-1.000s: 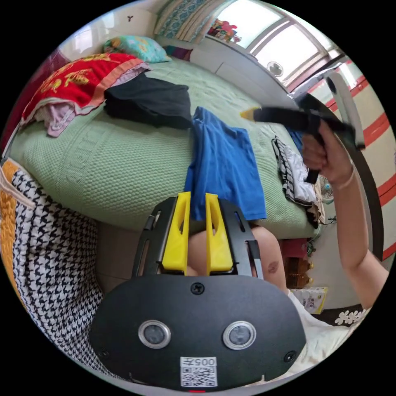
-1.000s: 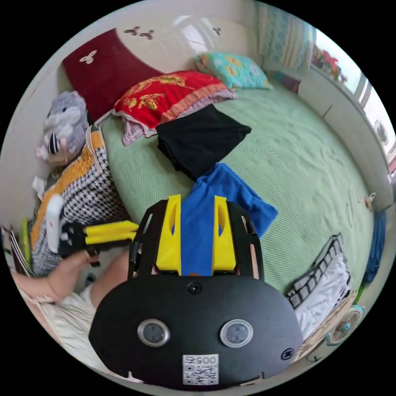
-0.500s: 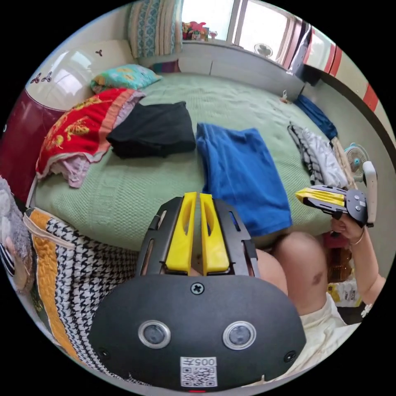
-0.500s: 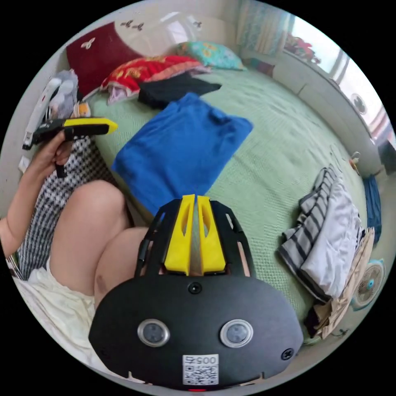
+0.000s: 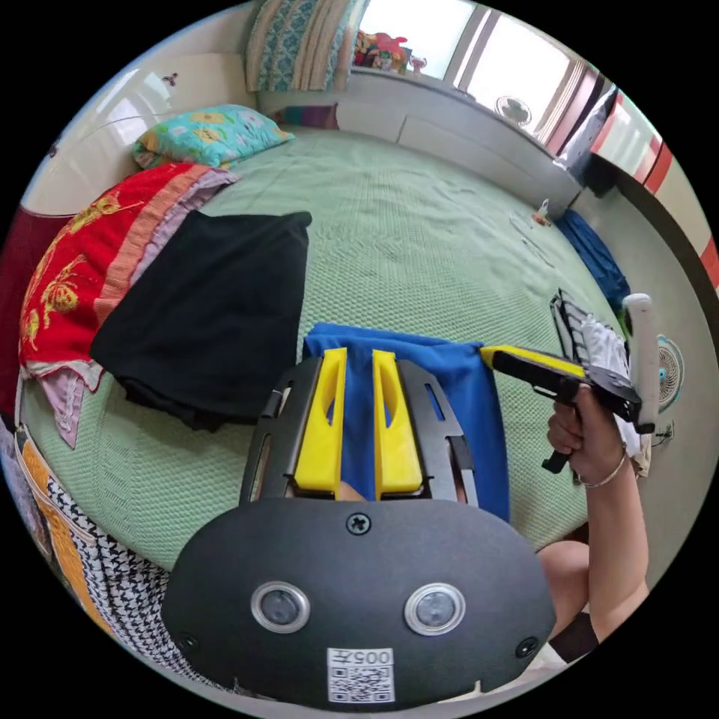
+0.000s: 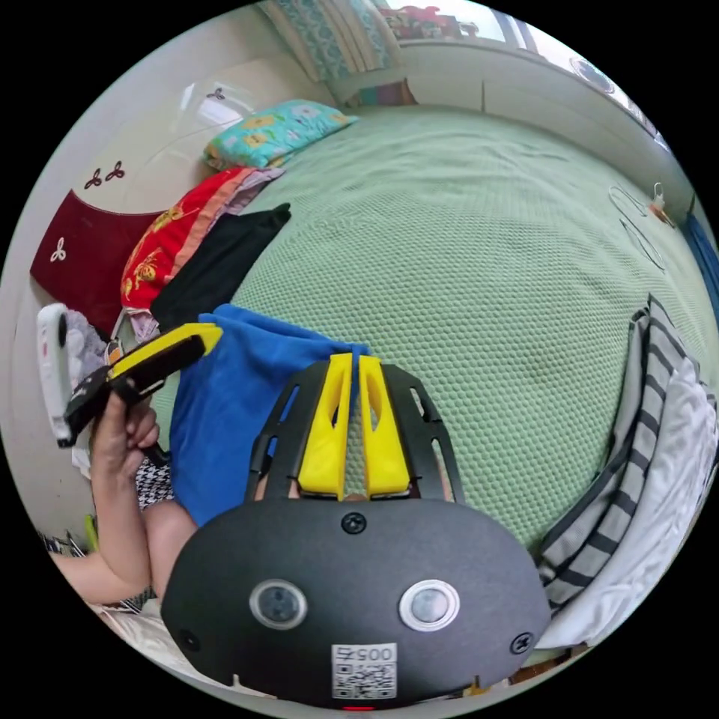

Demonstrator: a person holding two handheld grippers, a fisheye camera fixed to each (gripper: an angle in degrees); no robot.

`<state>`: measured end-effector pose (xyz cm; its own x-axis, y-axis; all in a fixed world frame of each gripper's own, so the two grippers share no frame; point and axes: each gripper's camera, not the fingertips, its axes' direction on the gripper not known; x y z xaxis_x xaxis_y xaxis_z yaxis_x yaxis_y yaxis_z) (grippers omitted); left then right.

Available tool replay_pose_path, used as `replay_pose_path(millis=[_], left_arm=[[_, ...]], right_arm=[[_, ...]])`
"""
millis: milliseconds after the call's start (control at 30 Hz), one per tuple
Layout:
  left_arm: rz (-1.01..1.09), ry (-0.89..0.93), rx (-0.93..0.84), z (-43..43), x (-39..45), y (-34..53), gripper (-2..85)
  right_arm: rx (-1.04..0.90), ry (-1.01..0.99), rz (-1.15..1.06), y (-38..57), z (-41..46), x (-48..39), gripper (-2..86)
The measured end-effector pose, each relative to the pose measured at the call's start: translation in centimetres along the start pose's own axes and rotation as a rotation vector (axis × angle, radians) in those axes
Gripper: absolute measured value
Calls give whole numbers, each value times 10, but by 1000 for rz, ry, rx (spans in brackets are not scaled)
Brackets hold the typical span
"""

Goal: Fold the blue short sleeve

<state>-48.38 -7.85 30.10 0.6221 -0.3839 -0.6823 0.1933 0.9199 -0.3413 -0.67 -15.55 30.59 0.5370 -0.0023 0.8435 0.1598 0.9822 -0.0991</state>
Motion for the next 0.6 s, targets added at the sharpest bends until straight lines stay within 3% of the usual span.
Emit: replay_pose_path(millis=[167,367,500,600], left_arm=[[-44,31,67,15,-1,-31,46],[63,88,93,20,29,-47,54],[135,153,81,35,48,-52,58],[157,114,-13,69,57,-62,50]], right_arm=[[127,227,60,-19,-15,23,-14],[189,335,186,-35,-13,47,25],[117,138,144,-35,-38,39,39],[12,31,-154,-17,-47,-3,33]])
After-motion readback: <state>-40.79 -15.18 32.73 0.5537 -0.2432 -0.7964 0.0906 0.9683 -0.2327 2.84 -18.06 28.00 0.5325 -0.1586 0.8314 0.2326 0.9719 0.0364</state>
